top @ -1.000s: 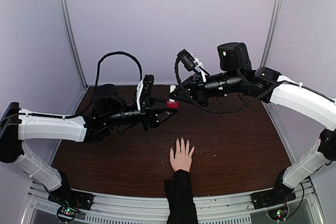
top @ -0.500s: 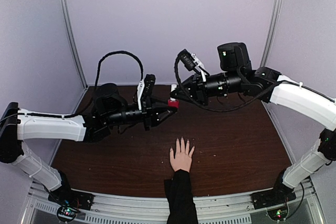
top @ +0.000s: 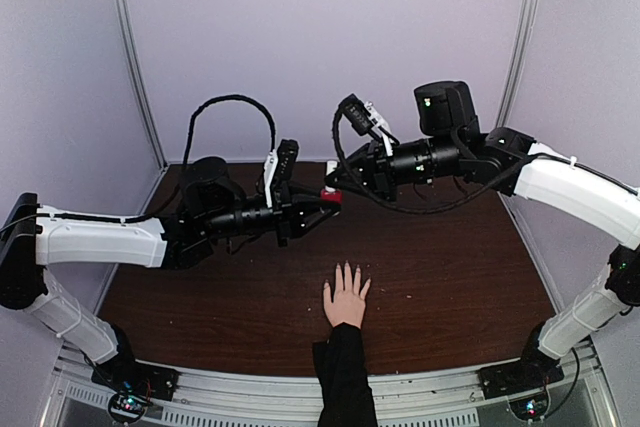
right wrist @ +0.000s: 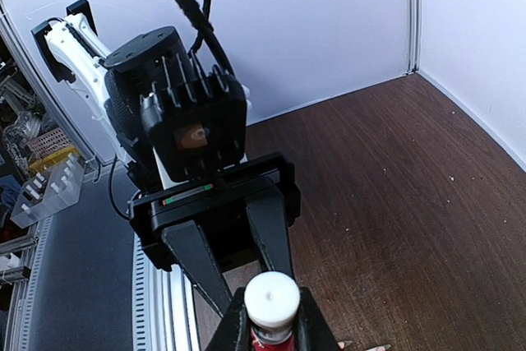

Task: Paint the nails
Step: Unscrew the nail polish bottle cap from the nail polish bottle.

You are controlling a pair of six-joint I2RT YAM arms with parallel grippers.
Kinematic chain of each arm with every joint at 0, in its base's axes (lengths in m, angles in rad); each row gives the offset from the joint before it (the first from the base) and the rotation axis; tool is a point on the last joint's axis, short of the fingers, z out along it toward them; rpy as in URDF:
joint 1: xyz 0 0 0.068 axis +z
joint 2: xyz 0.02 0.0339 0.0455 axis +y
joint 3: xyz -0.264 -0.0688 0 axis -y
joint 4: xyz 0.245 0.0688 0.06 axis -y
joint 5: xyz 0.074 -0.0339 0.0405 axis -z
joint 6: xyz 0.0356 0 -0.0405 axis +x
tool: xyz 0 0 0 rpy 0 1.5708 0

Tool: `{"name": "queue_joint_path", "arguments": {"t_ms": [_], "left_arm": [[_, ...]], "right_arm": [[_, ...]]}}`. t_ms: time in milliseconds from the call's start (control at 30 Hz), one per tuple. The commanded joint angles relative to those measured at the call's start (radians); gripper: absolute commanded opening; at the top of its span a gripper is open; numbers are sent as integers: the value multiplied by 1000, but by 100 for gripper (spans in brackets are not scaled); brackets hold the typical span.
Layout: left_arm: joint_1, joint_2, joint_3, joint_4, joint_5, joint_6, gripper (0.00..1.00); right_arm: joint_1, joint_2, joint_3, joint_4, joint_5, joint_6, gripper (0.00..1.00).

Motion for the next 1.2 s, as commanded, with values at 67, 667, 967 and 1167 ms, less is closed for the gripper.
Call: {"name": "queue_joint_path", "arguments": {"t_ms": [67,667,967,1167], "left_arm": [[2,-10,12,40,-87,21,0],[-2,-5,48,-80,-304,64,0],[-8,-1,60,-104,-343,61,0],[-7,0,77,-146,-378,64,0]], "right_arm": [[1,-15,13,39,57,68,37],[2,59,-14,154,276,264,44],[5,90,-13,169,279,282,26],[7,105,-8,171,268,292,31]]}}
